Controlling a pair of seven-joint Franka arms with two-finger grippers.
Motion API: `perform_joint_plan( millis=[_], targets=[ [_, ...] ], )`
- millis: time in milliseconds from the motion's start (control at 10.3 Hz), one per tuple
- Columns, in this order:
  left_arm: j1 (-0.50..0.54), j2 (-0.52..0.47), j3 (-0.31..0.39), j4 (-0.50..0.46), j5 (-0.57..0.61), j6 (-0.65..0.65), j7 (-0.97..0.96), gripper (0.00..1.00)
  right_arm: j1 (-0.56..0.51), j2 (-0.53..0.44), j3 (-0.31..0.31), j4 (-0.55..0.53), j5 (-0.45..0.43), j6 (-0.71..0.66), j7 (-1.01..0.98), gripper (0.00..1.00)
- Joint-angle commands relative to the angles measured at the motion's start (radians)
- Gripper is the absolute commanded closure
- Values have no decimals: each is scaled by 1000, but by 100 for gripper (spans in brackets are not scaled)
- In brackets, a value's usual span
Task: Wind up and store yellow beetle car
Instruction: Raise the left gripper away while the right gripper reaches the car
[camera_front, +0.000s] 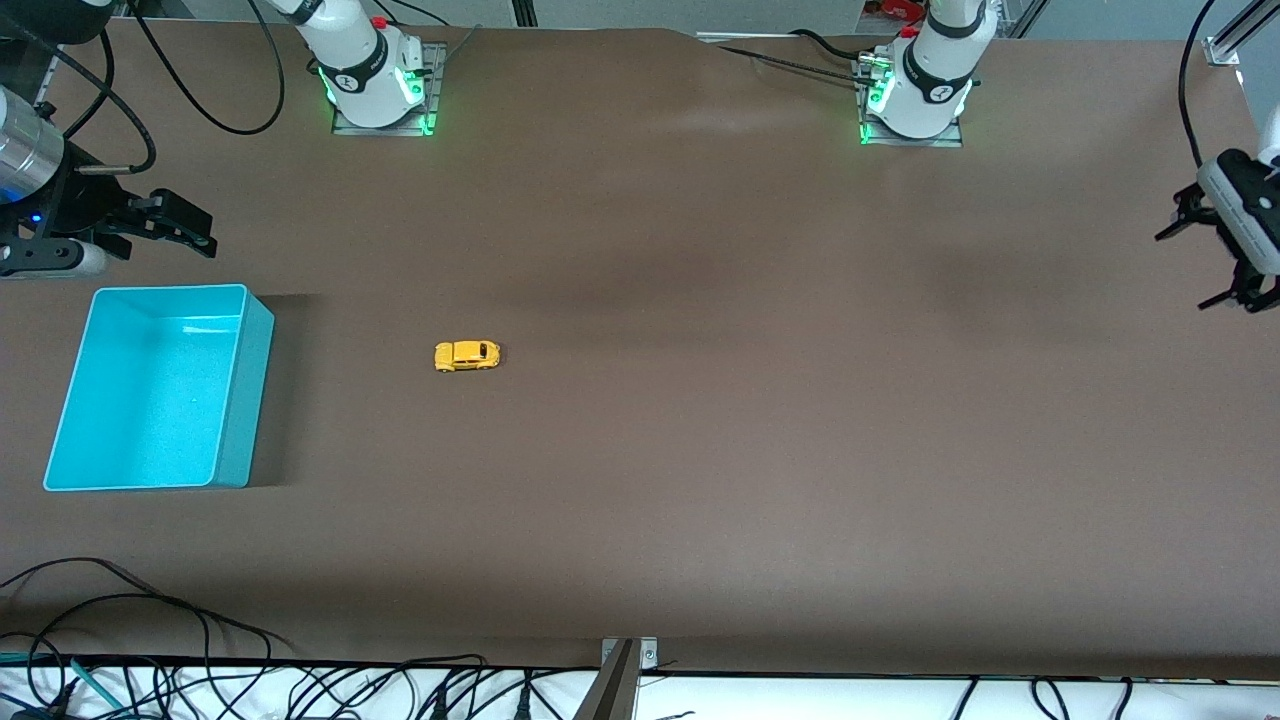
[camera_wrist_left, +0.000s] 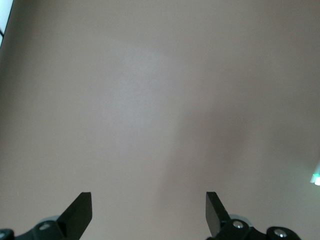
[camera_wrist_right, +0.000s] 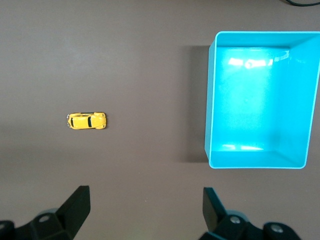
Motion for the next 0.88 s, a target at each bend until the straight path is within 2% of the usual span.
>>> perform_joint_plan(
  millis=[0, 292, 486, 681, 778],
  targets=[
    [-17, -7, -78, 115, 71, -151, -210, 0, -2, 56, 6, 11, 23, 64, 63, 0],
    [-32, -17, -101, 197, 83, -277, -524, 0, 43, 136, 5, 12, 23, 158, 254, 0],
    [-32, -18, -153, 218, 71, -311, -800, 0, 86, 180, 6, 6, 24, 190, 513, 0],
    [-35, -20, -207, 235, 71, -334, -960, 0, 122, 197, 6, -18, 23, 192, 718, 0],
    [-37, -21, -207, 238, 67, -343, -1026, 0, 136, 199, 6, -47, 21, 216, 818, 0]
  ],
)
